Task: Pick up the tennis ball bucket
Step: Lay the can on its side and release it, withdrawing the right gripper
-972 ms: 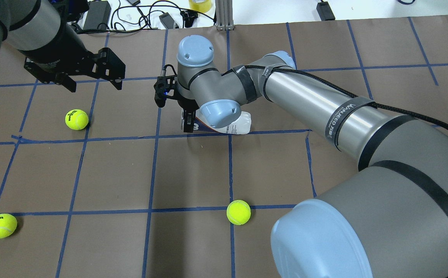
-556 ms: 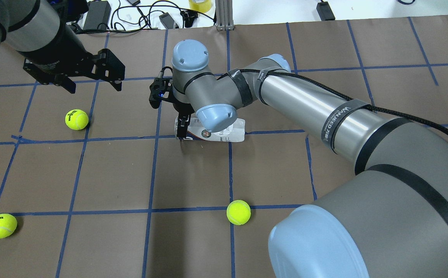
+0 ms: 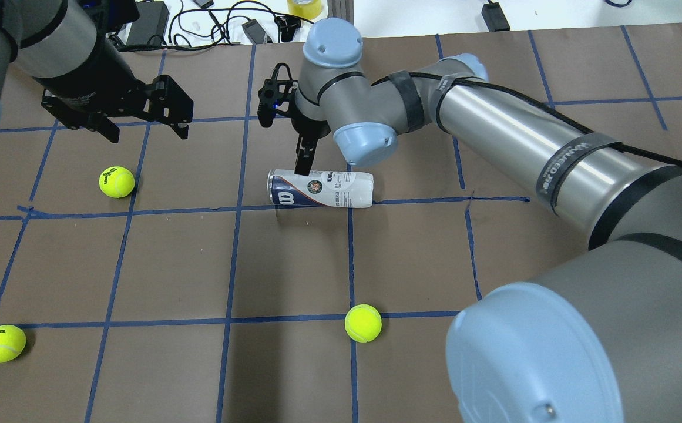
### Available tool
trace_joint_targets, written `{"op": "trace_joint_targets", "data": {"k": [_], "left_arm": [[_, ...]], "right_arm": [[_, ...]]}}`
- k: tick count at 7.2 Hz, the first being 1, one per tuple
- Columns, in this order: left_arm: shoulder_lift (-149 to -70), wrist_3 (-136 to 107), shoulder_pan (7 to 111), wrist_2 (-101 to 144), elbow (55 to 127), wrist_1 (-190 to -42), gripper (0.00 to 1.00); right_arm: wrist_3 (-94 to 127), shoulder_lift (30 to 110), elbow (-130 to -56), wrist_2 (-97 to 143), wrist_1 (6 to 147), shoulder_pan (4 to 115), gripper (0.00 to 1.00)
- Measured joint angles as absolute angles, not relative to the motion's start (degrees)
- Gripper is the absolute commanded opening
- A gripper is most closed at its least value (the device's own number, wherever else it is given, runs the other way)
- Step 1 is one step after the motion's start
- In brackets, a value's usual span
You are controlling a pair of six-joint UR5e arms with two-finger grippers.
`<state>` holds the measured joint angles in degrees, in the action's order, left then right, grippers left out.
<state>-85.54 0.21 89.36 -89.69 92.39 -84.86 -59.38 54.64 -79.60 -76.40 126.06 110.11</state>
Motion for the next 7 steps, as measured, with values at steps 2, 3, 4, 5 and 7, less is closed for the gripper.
{"op": "trace_joint_targets", "data": {"k": [2,3,4,5,7], "left_arm": [[-88.08,1.00,89.17,-86.34,92.34,-84.74,1.00],[-90.74,0.96,88.65,-81.50,92.28,-84.53,1.00],[-94.18,0.89,87.76,-78.33,92.20,-84.43,1.00],[-98.33,0.86,86.93,-76.50,92.02,-84.37,1.00],[-106.39,0.94,86.30,-72.62,90.72,-83.55,1.00]], "right_arm": [[-58.93,58.04,-79.94,-76.76,123.35,105.54,1.00],[-58.61,60.11,-79.98,-76.98,120.41,103.03,1.00],[-58.19,62.35,-79.96,-77.10,116.98,100.88,1.00],[-57.01,64.88,-79.92,-77.23,113.15,99.17,1.00],[-49.35,70.41,-79.92,-79.51,104.80,96.72,1.00]]}}
